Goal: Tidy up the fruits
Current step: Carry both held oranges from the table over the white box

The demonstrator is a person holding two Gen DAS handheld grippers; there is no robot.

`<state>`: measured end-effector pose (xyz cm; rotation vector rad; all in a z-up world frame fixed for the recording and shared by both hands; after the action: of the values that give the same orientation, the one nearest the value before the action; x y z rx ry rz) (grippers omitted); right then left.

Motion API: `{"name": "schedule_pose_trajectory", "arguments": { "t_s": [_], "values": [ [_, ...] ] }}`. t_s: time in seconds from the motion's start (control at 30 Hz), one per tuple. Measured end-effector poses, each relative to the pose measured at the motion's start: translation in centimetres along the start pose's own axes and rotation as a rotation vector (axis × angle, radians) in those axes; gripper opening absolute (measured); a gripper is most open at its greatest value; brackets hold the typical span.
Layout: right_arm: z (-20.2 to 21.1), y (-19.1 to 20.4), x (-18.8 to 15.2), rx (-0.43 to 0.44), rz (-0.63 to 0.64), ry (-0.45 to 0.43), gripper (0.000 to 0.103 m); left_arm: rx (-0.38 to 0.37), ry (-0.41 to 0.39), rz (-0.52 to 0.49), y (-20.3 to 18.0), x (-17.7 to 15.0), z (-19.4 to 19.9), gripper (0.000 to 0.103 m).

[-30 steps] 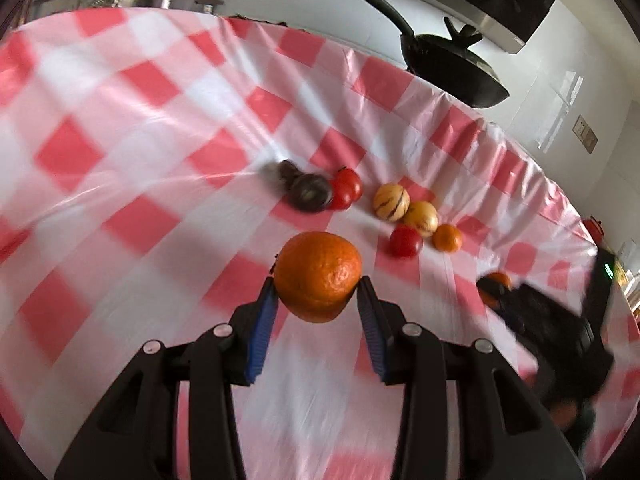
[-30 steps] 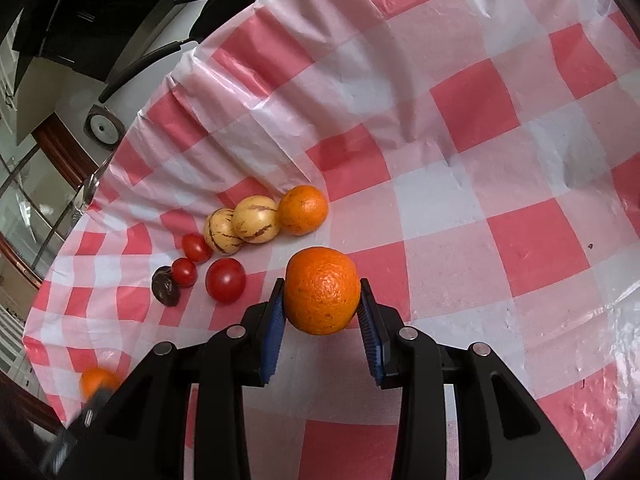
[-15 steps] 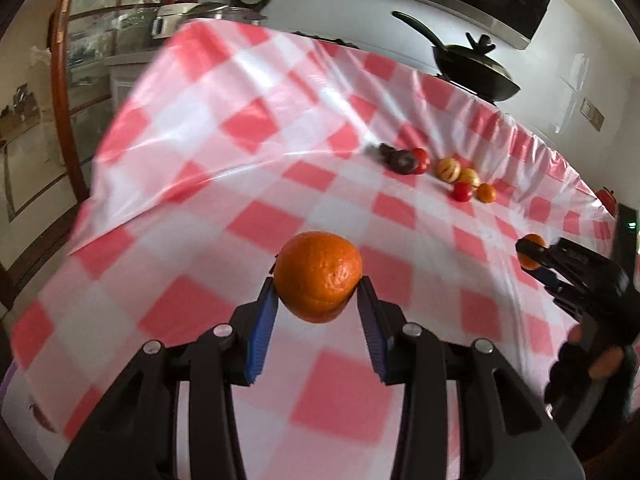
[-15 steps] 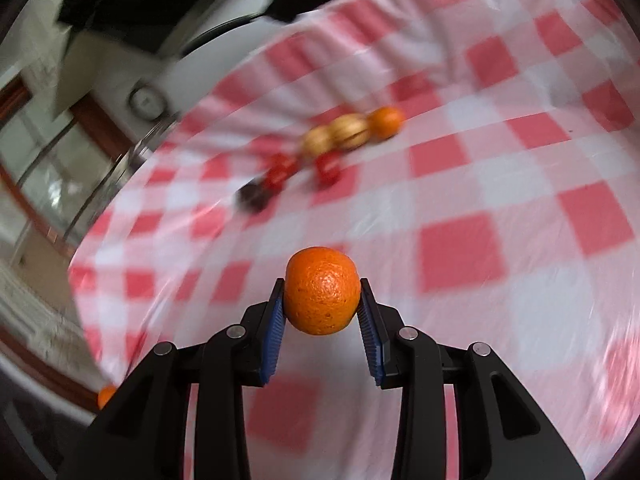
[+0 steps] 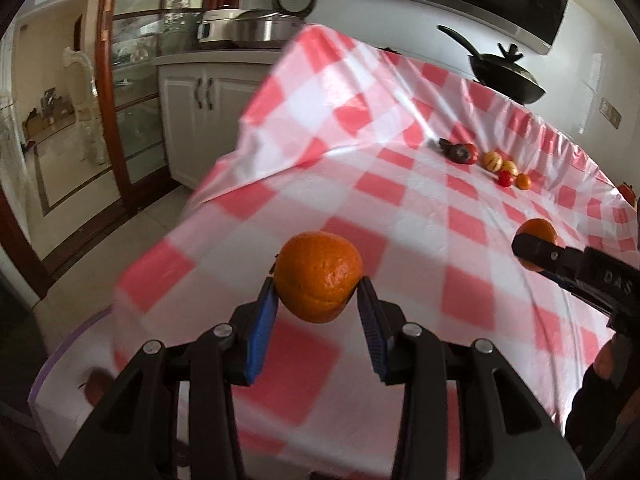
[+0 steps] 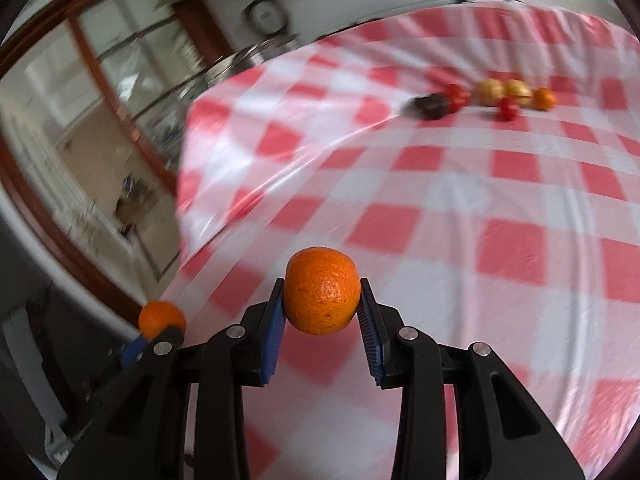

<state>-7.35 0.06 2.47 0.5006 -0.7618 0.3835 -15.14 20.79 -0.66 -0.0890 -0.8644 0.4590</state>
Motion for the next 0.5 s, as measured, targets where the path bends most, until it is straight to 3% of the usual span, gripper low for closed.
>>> {"name": "schedule_pose_trajectory", "arguments": {
  "t_s": [0.5],
  "values": [
    [-0.7,17.6,-7.5,0.21,0.474,0.071,0.036,0.142,-0.048,0.134,13.2,-3.9,6.0,0.041]
  ]
}}
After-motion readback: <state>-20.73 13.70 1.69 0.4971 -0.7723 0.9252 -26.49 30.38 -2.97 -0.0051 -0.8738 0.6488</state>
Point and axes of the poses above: each gripper's, at about its wrist camera, not at the fingertips, and z roughly against the way its jaws point, y to its left, x to its top, the point moved 5 cm from there along -z, roughly the way its jaws point, and after that the axes turned 9 degrees about z, right-handed, at the moved point
